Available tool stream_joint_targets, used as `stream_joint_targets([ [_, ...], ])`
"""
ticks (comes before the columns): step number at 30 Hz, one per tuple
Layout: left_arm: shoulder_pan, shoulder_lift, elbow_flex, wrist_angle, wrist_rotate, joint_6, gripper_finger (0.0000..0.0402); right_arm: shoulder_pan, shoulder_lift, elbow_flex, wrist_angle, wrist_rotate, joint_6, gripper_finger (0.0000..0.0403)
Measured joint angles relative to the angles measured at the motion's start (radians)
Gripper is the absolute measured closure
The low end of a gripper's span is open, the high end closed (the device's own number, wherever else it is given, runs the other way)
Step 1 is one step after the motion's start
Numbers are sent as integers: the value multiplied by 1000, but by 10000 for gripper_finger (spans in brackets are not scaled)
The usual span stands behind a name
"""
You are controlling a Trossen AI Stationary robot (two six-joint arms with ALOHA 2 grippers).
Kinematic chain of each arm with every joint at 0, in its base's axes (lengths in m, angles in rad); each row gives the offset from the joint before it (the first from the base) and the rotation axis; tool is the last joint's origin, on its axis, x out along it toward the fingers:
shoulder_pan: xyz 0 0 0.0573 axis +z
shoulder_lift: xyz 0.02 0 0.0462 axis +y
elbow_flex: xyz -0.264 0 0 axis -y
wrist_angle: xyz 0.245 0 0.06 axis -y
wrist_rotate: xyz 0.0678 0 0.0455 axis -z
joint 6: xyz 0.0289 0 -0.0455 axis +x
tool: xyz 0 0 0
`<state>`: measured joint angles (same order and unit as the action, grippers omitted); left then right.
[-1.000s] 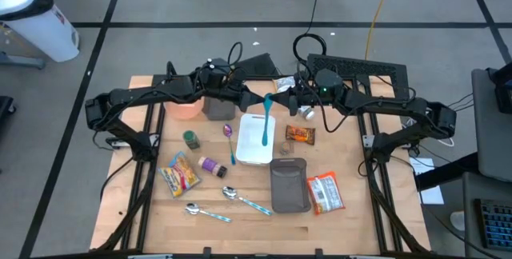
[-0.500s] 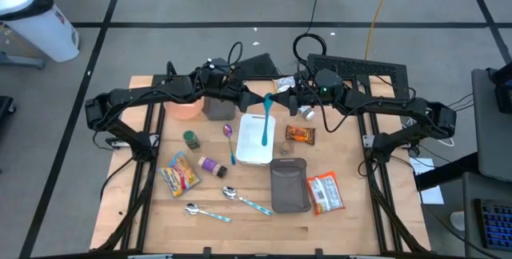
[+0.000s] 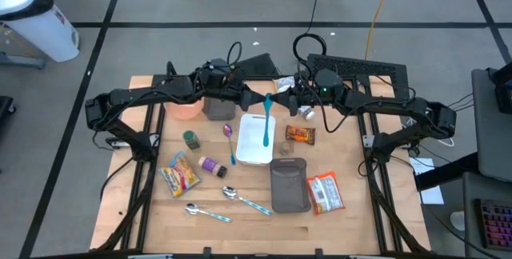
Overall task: Pick & Place Food Item
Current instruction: Put the blue baby spoon into the bottom black bin
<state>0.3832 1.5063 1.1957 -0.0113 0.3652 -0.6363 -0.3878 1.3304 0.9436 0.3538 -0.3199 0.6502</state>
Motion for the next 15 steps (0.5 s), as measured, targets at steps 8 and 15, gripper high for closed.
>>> stream_joint_targets([
  [8,0,0,0,-1,-9,-6,281,0,0,0,16,0,0,403],
  [15,0,0,0,-5,-12,-9,281,0,0,0,16,1,0,403],
])
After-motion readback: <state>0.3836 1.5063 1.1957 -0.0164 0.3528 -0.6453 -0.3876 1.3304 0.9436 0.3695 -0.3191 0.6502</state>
